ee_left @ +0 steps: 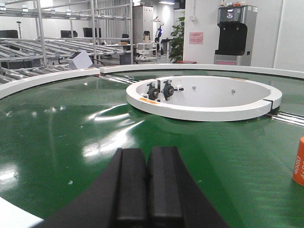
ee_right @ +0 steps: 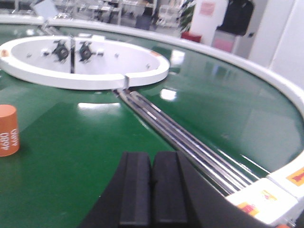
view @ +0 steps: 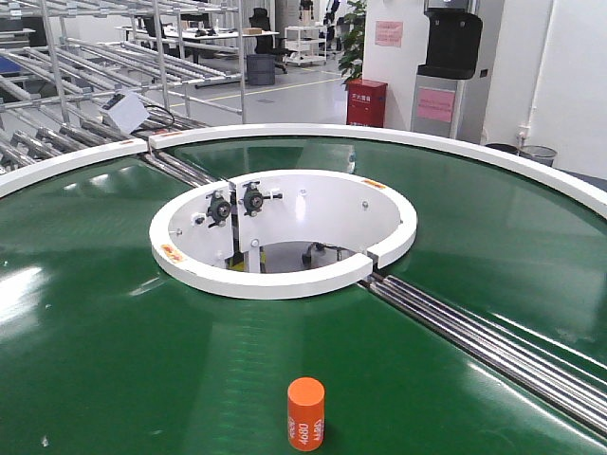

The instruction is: Grab orange capacitor from left shelf to right conveyor

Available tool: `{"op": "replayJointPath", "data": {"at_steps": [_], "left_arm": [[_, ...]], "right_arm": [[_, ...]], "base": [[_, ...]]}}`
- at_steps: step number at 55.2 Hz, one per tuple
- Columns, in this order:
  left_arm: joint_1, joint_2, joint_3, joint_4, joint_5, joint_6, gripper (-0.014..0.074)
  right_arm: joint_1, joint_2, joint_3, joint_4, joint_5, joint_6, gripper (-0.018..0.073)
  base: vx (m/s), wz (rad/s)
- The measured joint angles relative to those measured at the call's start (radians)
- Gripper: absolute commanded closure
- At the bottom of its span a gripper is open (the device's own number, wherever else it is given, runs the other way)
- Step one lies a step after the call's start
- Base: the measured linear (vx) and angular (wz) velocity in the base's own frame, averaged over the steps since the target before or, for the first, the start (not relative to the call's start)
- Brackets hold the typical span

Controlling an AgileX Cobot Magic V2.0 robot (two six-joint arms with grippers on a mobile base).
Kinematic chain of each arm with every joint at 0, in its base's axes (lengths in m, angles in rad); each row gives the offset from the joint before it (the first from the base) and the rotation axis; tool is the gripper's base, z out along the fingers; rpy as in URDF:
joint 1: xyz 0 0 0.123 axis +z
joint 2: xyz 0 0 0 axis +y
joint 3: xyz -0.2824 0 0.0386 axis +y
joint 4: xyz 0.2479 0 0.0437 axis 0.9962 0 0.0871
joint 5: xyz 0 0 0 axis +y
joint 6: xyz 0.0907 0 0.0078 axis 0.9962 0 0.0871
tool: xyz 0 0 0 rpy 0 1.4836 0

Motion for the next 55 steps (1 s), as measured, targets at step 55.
{"op": "replayJointPath", "data": {"at_steps": [55], "left_arm": [[0.000,0.000,0.000,0.000,0.000,0.000,0.0602]], "right_arm": [[-0.009,-0.217,0.165,0.005,-0.065,0.072,0.0571]], "base": [[0.00,0.00]]}}
